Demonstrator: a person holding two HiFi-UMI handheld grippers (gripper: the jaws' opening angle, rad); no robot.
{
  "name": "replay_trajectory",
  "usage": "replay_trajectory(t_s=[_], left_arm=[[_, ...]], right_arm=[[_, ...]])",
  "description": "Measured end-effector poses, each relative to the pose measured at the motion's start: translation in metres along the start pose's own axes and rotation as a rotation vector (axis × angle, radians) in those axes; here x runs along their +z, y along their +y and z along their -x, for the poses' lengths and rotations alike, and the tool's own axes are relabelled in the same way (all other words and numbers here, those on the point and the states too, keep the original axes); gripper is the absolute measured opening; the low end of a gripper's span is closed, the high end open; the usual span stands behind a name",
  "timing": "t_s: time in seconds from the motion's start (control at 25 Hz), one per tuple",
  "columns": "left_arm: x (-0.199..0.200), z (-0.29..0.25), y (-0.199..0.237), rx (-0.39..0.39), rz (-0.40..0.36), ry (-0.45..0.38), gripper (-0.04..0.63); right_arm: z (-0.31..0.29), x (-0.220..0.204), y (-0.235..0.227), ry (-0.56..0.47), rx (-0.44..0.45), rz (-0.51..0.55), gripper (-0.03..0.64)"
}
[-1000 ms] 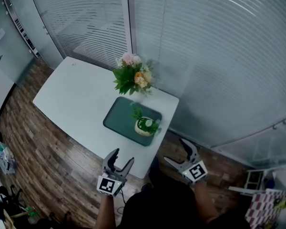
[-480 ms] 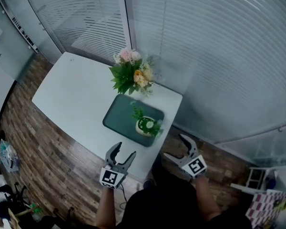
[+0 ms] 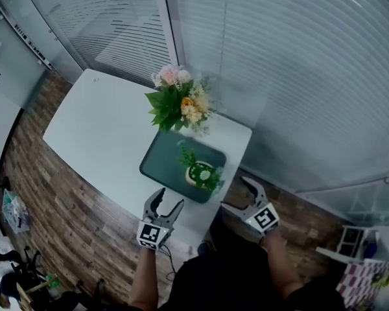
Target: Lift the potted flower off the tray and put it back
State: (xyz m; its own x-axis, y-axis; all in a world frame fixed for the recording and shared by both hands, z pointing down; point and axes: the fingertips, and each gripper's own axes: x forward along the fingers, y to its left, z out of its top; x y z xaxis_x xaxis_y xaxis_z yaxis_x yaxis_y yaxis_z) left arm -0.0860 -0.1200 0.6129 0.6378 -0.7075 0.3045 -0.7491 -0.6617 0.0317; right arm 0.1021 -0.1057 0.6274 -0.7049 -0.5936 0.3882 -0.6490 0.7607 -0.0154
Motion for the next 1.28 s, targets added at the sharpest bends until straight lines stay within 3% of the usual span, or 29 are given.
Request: replay_trajectory(t_s=[0.12,0.52,0.68,1.28], left_arm=[[-0.009,-0.012,-0.002,-0.028,-0.045,0.030,0.279],[-0.033,-0.047,-0.007,-0.117,-0.093,0.127,0.279],[-0.041,-0.065,-0.007,-0.138,-0.077,0.142,0.279],[-0.083,-0.095,-0.003,-0.255,-0.171,0.272,0.279]], right_arm=[[-0.009,-0.007,-0.002,0.034,0.020,0.013,0.391],[-0.042,-0.035,0.001,0.143,0.110,0.047,0.399],[-0.059,-0.040,0.000,0.149,0.150,0.059,0.403],[-0.106,-0.064,-0.003,0.199,0.217,0.075,0.408]])
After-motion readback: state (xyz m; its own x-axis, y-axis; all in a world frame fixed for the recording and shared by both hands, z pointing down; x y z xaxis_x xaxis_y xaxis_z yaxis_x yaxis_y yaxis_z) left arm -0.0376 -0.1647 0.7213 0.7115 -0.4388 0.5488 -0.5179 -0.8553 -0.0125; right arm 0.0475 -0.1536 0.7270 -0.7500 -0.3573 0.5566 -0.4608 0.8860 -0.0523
